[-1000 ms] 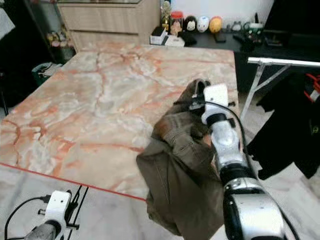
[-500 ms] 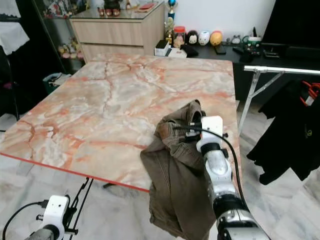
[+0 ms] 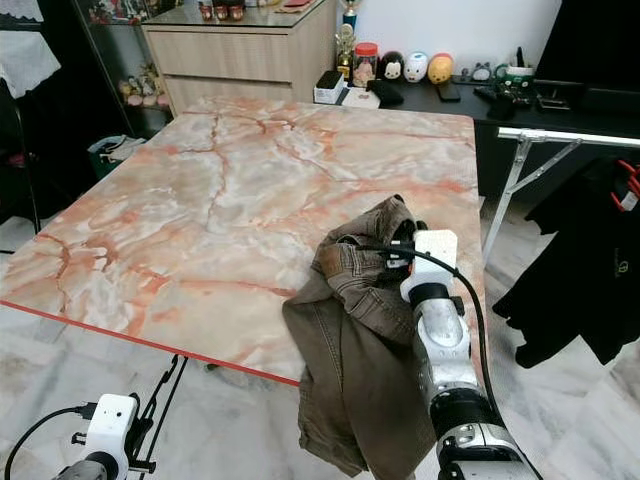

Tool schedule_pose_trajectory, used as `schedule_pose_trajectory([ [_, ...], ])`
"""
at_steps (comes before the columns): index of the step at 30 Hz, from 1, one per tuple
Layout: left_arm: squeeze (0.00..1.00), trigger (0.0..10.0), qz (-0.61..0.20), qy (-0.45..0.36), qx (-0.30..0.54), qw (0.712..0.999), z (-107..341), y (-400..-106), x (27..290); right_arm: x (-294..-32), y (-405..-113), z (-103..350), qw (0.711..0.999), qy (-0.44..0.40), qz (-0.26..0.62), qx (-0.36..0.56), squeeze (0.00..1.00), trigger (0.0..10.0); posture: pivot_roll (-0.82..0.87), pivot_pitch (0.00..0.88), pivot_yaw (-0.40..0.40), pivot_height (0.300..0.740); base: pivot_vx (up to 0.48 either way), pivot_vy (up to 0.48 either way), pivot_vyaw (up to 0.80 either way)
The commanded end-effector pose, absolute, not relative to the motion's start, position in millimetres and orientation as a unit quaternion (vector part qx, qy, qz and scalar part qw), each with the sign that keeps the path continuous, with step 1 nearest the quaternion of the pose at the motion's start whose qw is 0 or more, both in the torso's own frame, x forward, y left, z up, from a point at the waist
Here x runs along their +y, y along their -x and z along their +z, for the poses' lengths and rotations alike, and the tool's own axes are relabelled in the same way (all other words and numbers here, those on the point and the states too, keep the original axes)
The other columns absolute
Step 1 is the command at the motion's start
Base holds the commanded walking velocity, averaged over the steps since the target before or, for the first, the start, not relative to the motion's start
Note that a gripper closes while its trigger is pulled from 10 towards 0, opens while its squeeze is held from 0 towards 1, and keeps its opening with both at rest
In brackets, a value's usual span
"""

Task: Hang hanger

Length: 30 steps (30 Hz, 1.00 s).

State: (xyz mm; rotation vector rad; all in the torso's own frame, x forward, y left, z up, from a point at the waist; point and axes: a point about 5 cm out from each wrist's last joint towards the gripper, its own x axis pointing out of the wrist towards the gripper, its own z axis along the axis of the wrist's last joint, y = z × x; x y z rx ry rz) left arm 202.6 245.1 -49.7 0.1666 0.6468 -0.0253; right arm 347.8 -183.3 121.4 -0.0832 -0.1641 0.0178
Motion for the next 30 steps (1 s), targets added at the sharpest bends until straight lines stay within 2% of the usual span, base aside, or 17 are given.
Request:
schedule_pose_trajectory([
  [1, 0.00, 10.0, -0.012, -0.087, 0.331, 0.939, -52, -198, 250, -178, -351, 133, 0.994, 0.034, 0.013, -0.099, 1.00, 10.0, 0.09, 0.000, 0.054, 0.740, 0.000, 0.000, 0.00],
  [18, 0.00, 10.0, -0.018, -0.082, 0.340, 0.937, -55, -195, 248, -169, -334, 135, 0.994, 0.023, 0.021, -0.106, 1.00, 10.0, 0.08, 0.005, 0.052, 0.740, 0.000, 0.000, 0.00],
  [28, 0.00, 10.0, -0.030, -0.076, 0.345, 0.935, -57, -195, 243, -176, -326, 130, 0.994, -0.066, -0.023, -0.086, 1.00, 10.0, 0.08, 0.010, 0.053, 0.740, 0.000, 0.000, 0.00],
  [29, 0.00, 10.0, -0.031, -0.077, 0.345, 0.935, -57, -195, 243, -176, -325, 129, 0.994, -0.063, -0.023, -0.085, 0.67, 10.0, 0.08, 0.010, 0.053, 0.740, 0.000, 0.000, 0.00],
  [30, 0.00, 10.0, -0.031, -0.077, 0.345, 0.935, -57, -195, 243, -176, -325, 129, 0.994, -0.059, -0.023, -0.084, 0.15, 10.0, 0.08, 0.011, 0.053, 0.740, 0.000, 0.000, 0.00],
])
